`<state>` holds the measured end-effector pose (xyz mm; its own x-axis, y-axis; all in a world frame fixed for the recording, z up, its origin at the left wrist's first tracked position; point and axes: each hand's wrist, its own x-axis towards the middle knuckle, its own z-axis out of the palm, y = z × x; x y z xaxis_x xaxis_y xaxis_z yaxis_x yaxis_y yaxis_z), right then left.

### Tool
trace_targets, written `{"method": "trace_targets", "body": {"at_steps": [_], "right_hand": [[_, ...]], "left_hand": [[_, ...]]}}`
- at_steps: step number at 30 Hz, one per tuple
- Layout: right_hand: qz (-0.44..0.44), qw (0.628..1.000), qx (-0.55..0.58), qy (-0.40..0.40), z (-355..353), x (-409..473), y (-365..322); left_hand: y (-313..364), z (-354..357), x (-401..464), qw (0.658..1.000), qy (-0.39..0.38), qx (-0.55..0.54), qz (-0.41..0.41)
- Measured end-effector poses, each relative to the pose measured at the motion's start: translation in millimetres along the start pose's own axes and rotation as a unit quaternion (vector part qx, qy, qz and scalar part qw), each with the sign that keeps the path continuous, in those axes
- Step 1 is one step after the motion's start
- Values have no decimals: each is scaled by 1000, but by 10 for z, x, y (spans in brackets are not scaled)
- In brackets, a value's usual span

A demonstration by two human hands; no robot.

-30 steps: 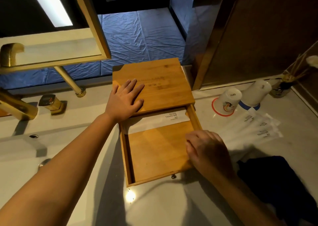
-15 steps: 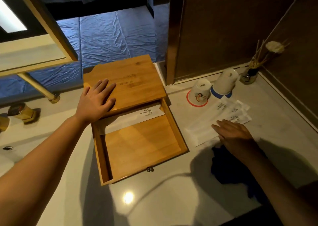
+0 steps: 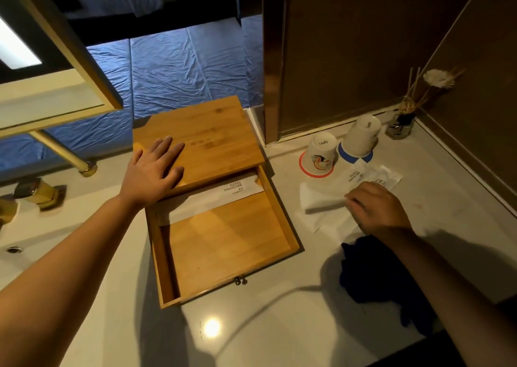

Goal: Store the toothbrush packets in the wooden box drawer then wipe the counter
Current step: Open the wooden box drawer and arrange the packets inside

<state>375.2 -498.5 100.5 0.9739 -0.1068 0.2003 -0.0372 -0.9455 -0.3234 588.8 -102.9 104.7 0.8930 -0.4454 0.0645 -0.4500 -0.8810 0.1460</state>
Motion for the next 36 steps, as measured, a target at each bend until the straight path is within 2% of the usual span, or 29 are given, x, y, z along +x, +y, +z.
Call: {"method": "trace_targets", "body": {"at_steps": [3,6,9,12,16,21,28,36], "right_hand": [[-15,995,42,91,-171,102,-371],[-163,973,61,154,-307,150,-975],[-281,954,48,90,-168,135,-1663],[-327,944,30,15,127,119,-2069],[-320,947,5,-10,391,227,-2106],[-306,947,-50,-81,623,348,-2084],[-249,957,-38,-142,717,394,-2218],[-104,958,-64,-259,687,-32,-2030]], "left_hand": [[1,-5,-1,1000,-1,3,1],[10,-3,2,1000,-5,1,-1],[9,4,3,1000,-3,4,-2],[-5,10,-1,1000,-4,-1,-5],[-10,19,4,1000,4,1,-1],[-50,48,14,1000,9,-8,4],[-61,68,22,1000,20,-3,9],[-46,63,15,1000,17,-8,8]]}}
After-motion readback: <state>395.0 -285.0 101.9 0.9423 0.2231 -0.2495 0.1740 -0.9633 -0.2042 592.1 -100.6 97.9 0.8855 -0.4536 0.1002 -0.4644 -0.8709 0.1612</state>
